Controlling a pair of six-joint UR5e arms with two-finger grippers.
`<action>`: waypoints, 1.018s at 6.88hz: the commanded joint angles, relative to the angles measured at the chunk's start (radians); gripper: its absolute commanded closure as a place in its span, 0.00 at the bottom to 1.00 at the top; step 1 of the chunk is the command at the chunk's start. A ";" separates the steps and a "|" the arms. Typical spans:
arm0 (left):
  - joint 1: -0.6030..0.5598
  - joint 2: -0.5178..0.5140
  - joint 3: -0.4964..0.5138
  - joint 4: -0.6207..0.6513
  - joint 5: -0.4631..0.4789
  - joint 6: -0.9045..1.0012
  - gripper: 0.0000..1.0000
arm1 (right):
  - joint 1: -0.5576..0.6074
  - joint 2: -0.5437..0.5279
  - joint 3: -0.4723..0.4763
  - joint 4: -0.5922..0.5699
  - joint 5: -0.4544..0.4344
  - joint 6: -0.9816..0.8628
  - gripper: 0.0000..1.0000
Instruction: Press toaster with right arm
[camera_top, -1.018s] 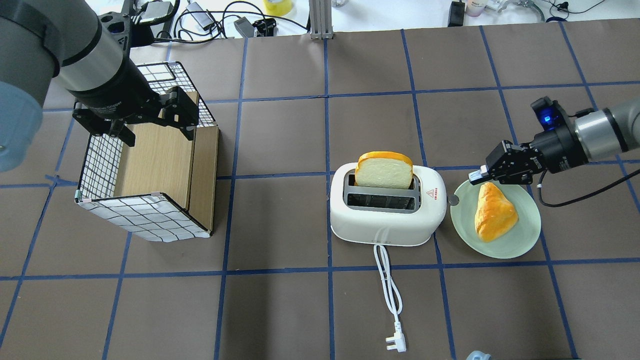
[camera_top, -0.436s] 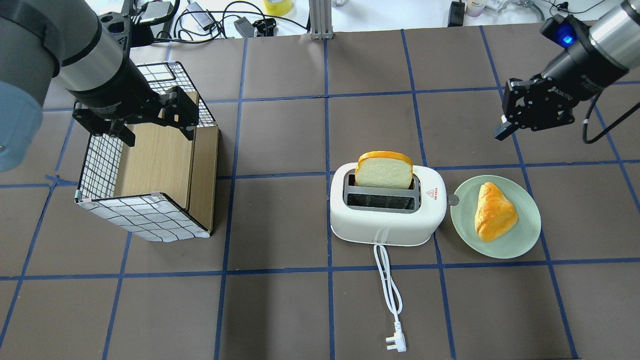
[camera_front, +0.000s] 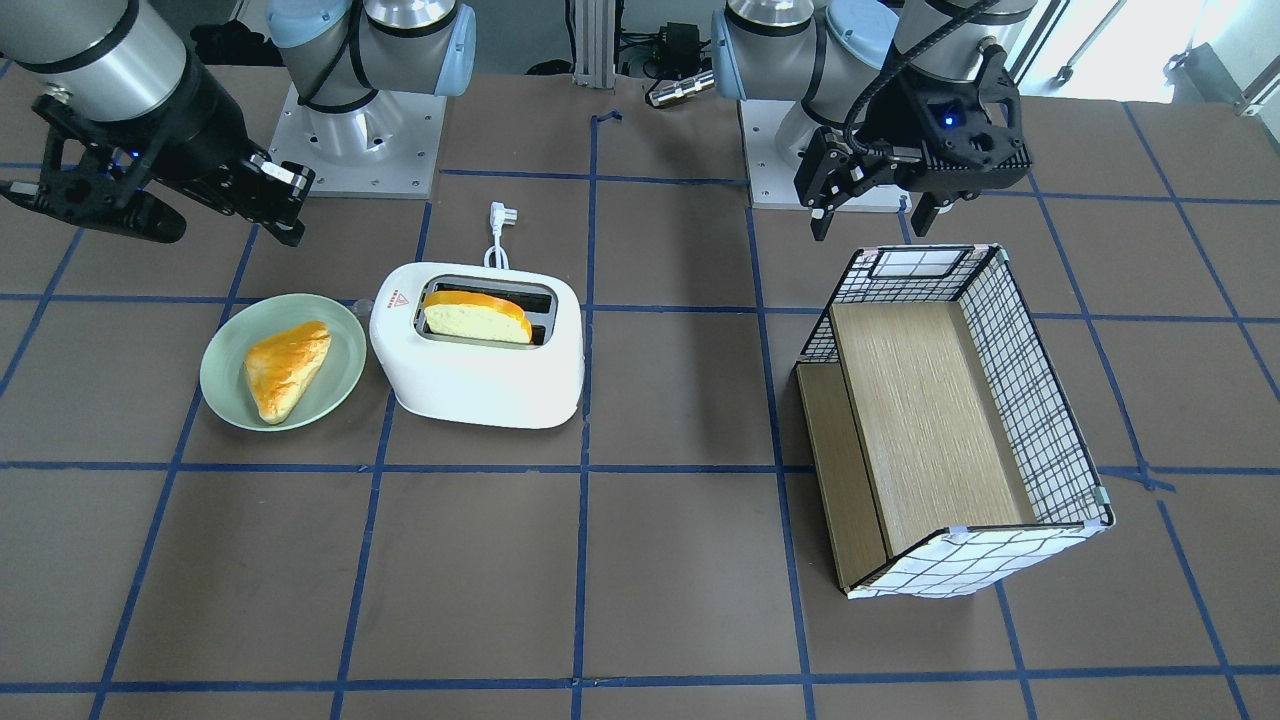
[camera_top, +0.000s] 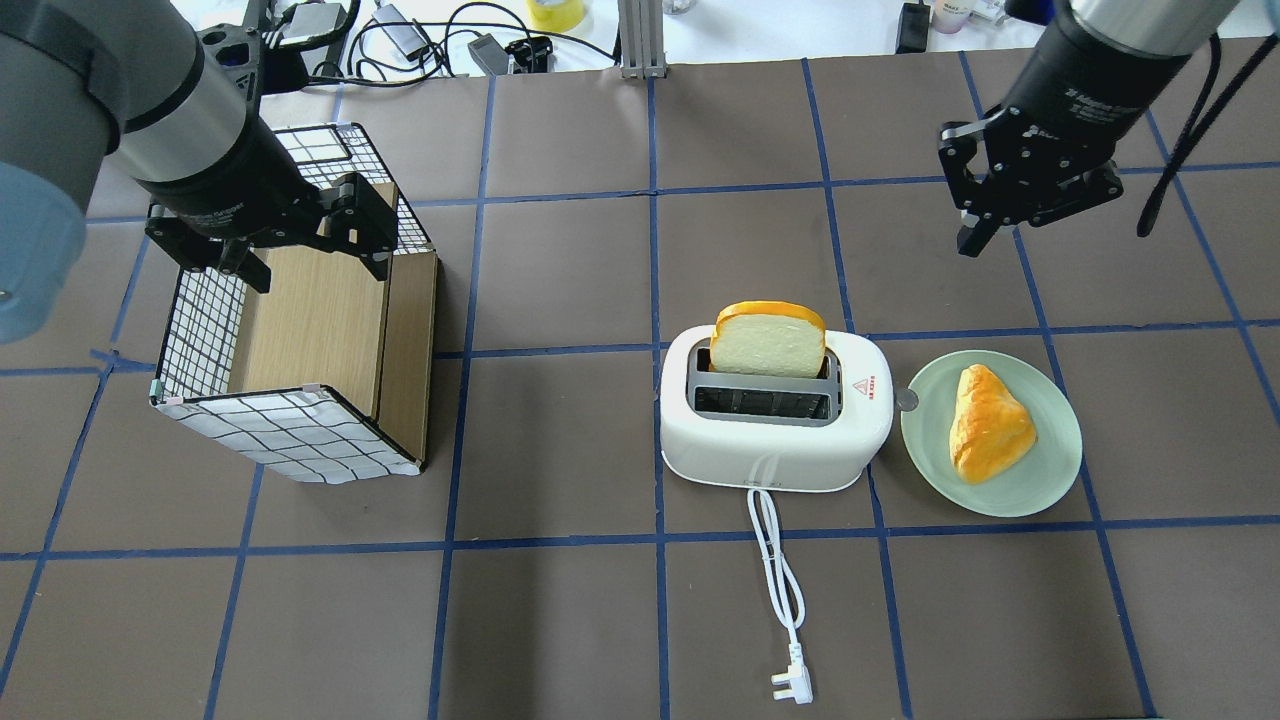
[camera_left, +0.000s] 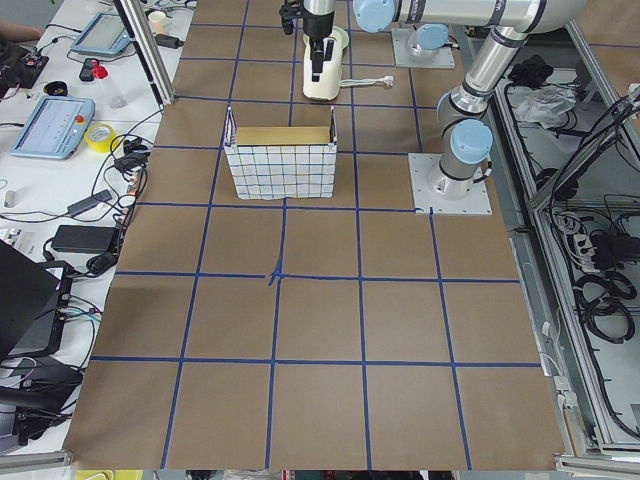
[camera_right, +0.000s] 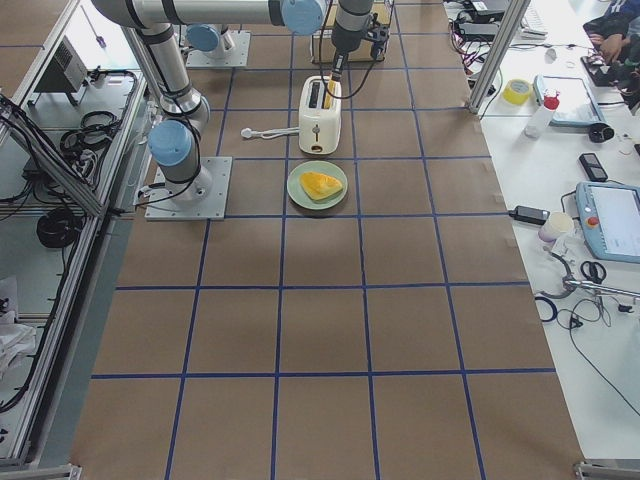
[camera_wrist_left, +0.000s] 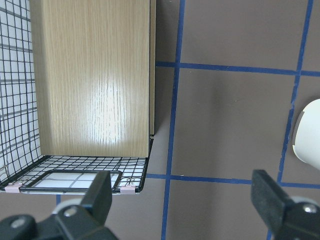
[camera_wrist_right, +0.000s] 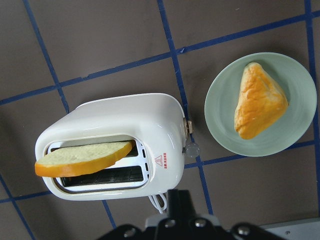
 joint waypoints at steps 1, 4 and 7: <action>0.000 0.000 0.000 0.000 0.000 0.000 0.00 | 0.039 0.007 0.005 -0.054 -0.080 0.049 0.76; 0.000 0.000 0.000 0.000 0.000 0.000 0.00 | 0.040 0.019 0.016 -0.213 -0.101 0.038 0.00; 0.000 0.000 0.000 0.000 0.000 0.000 0.00 | 0.040 0.022 0.014 -0.240 -0.124 -0.019 0.00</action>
